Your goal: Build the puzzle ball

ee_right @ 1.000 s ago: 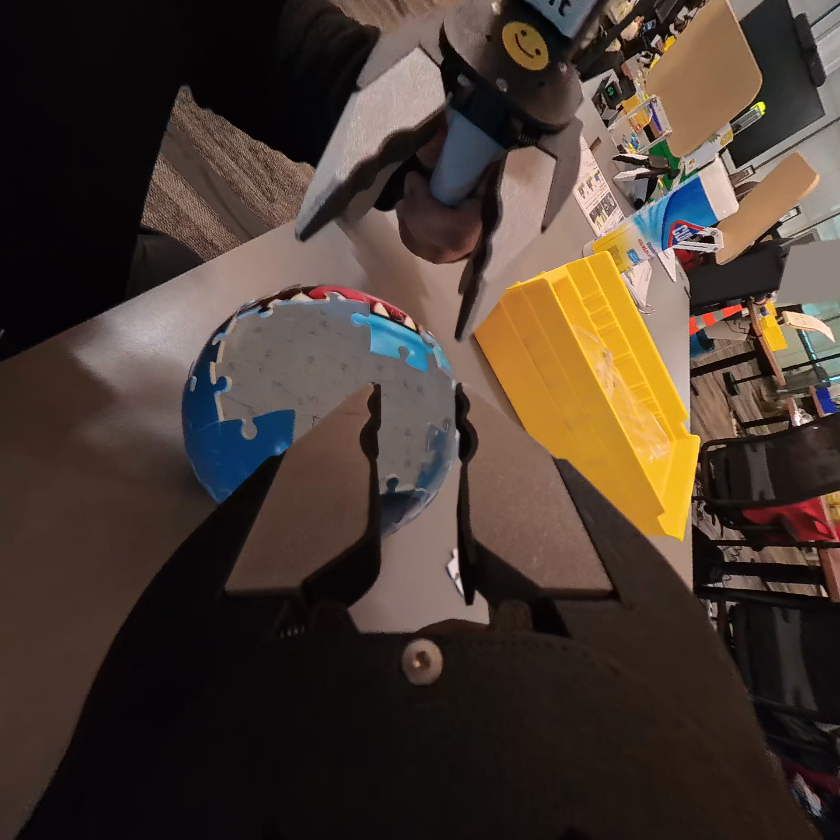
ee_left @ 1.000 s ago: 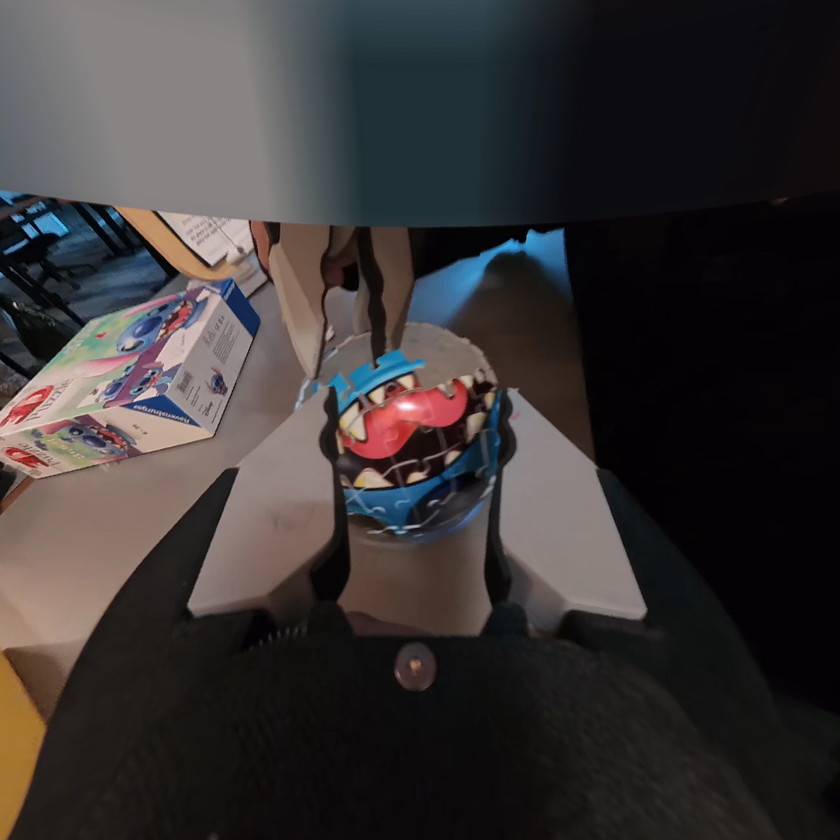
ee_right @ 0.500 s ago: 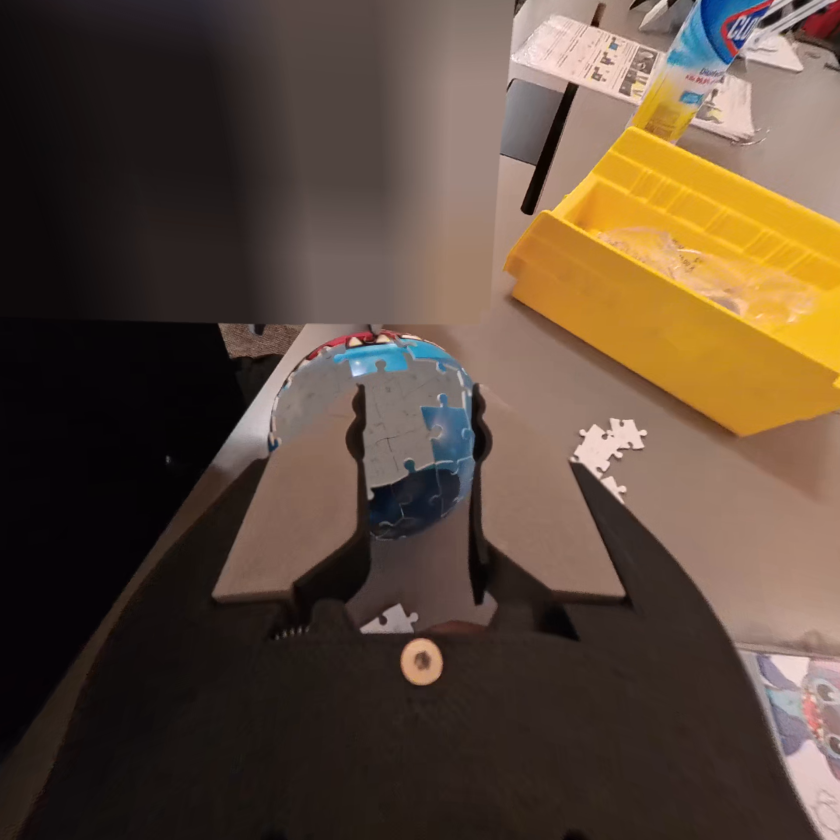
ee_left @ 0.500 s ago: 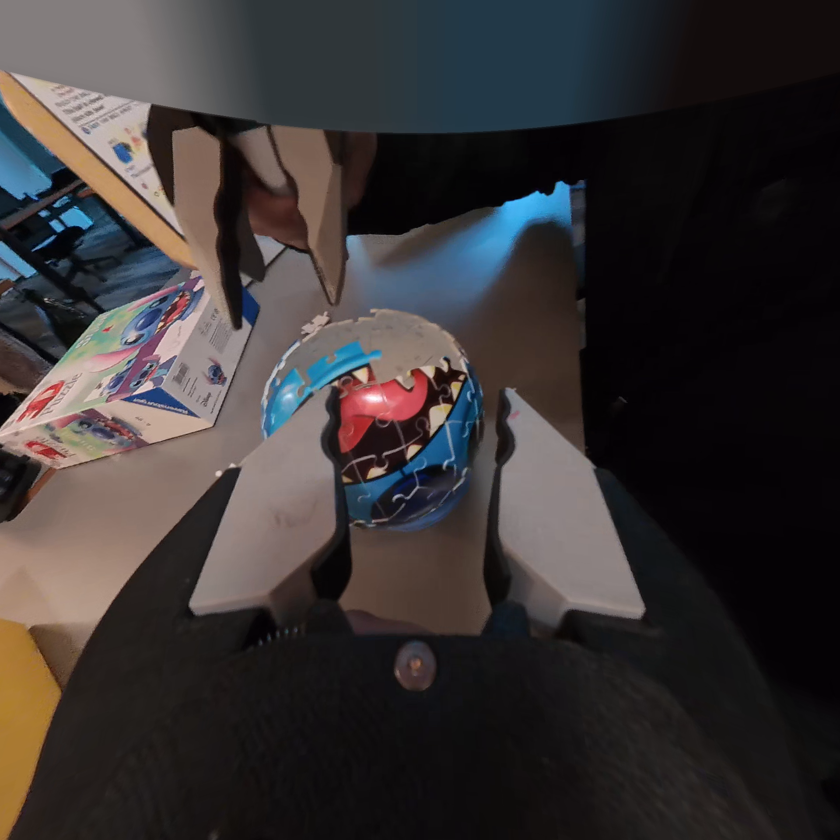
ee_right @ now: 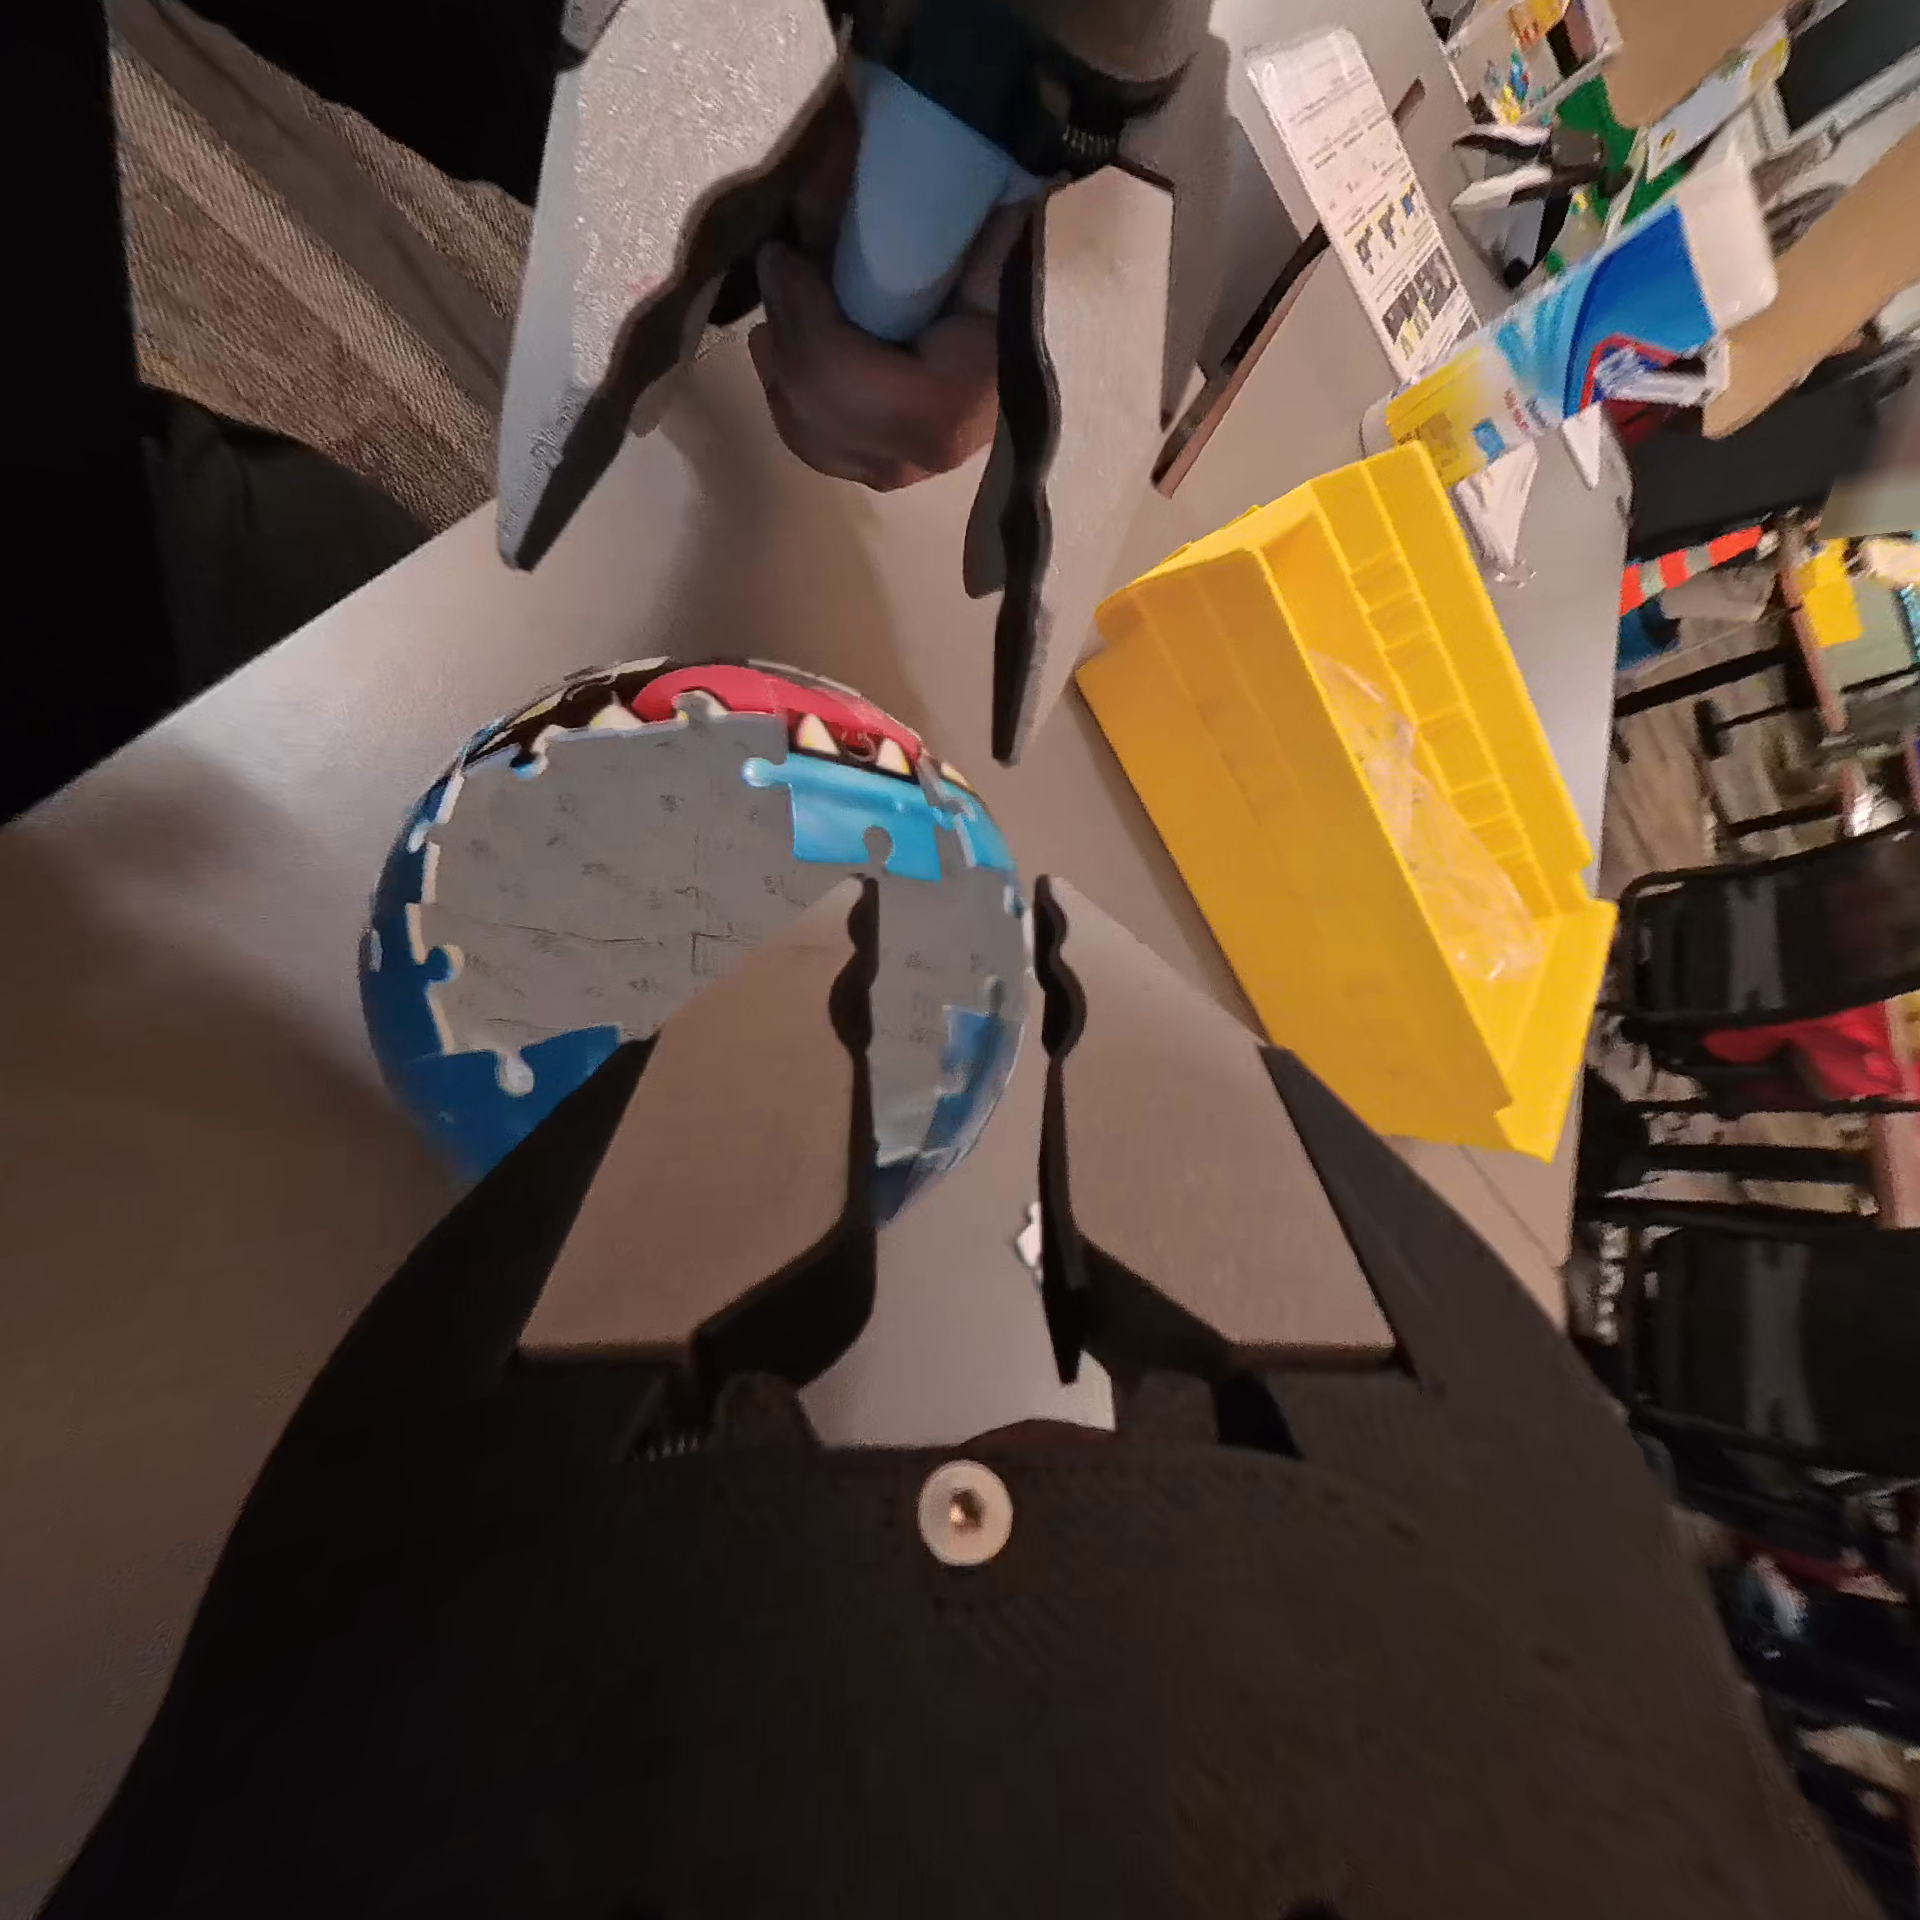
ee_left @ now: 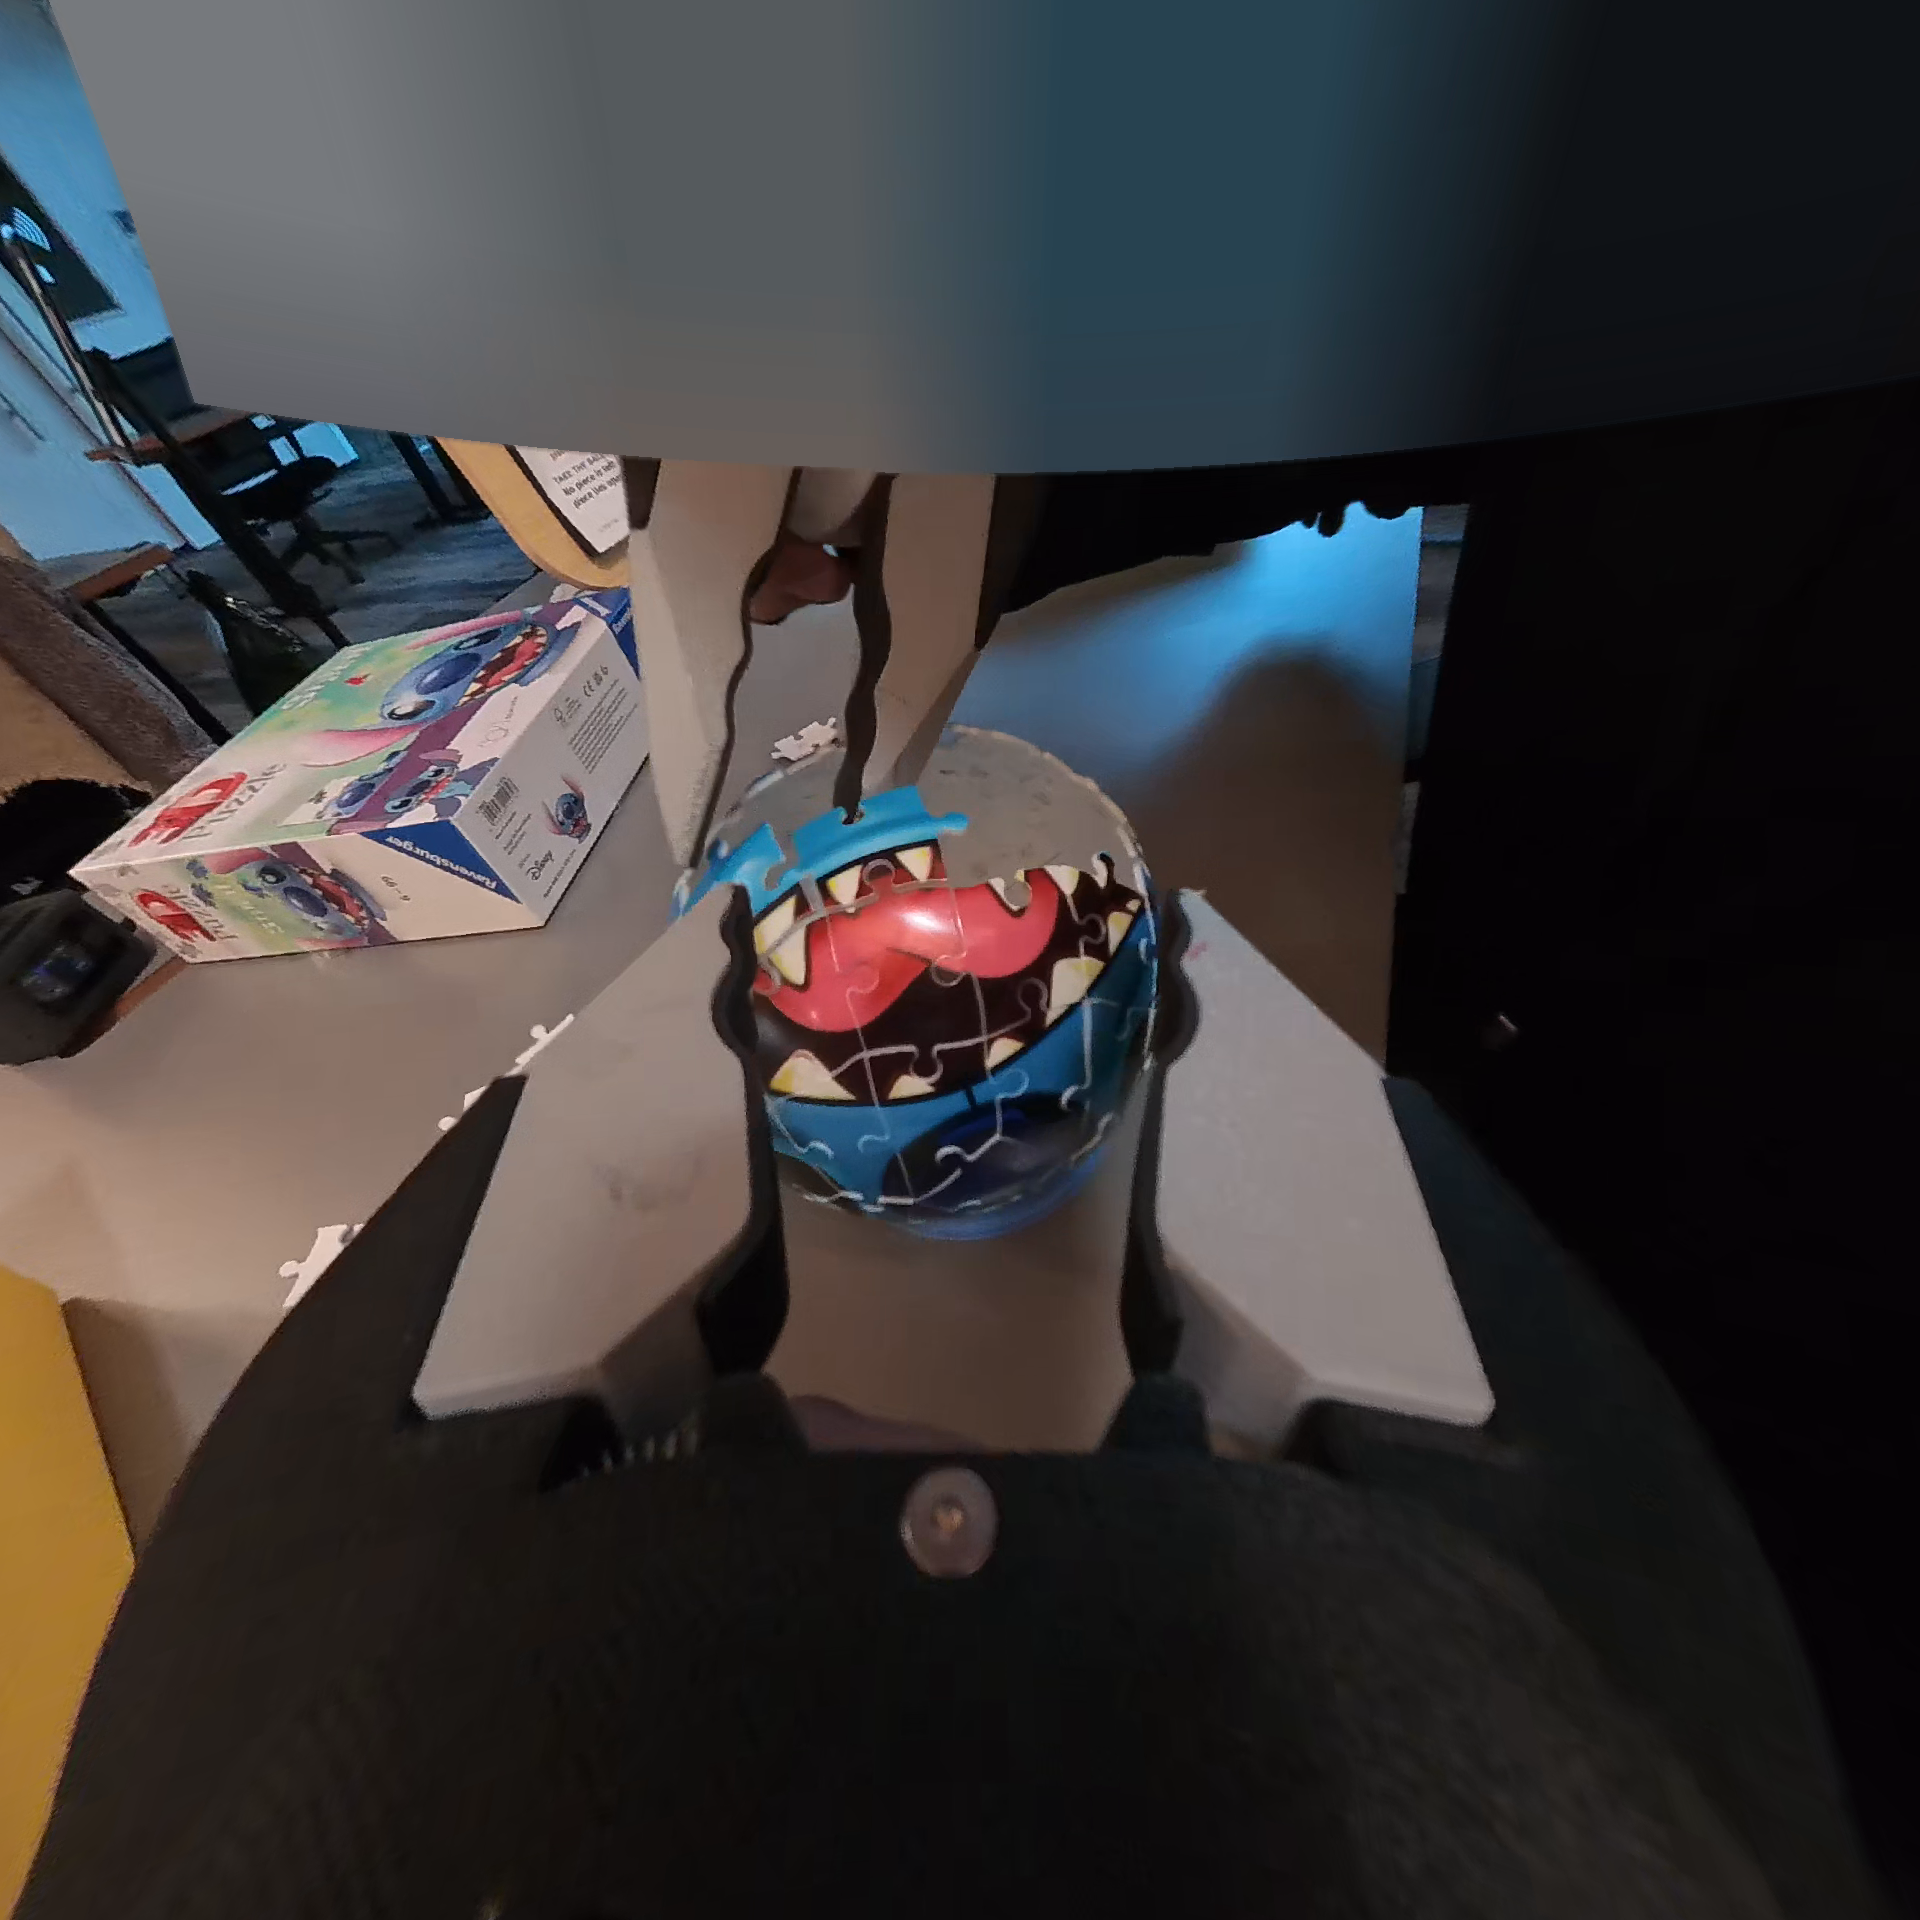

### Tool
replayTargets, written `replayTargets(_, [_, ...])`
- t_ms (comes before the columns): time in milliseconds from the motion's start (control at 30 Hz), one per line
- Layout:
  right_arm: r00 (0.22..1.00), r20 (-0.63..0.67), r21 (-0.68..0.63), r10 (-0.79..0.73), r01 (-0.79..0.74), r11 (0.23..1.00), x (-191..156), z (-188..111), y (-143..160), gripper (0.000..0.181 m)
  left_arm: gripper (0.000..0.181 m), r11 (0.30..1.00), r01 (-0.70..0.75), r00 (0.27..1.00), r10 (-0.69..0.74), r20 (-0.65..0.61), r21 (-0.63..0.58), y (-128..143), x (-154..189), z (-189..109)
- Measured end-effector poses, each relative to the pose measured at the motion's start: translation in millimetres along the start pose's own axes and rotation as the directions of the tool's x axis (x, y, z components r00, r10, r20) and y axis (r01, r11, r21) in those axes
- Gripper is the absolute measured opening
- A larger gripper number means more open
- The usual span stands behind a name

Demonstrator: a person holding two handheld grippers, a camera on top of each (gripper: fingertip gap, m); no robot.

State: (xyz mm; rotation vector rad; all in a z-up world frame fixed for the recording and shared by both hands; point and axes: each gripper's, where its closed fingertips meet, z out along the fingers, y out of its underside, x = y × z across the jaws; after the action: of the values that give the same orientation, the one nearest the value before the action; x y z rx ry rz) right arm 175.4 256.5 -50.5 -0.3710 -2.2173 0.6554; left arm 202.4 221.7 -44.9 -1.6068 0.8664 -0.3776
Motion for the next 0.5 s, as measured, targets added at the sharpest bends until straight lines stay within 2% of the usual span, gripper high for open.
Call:
replayTargets(333, [0.991, -0.01, 0.017, -0.133, 0.133, 0.991, -0.4, 2.0, -7.3, 0.024, 0.076, 1.0, 0.01, 0.999, -0.01, -0.037, -0.012, 6.4, 2.0, 1.0])
replayTargets(500, [0.981, -0.011, 0.016, -0.194, 0.194, 0.981, -0.5, 4.4, -10.2, 0.012, 0.077, 1.0, 0.0, 0.999, -0.001, -0.043, -0.017, 7.7, 2.6, -1.3])
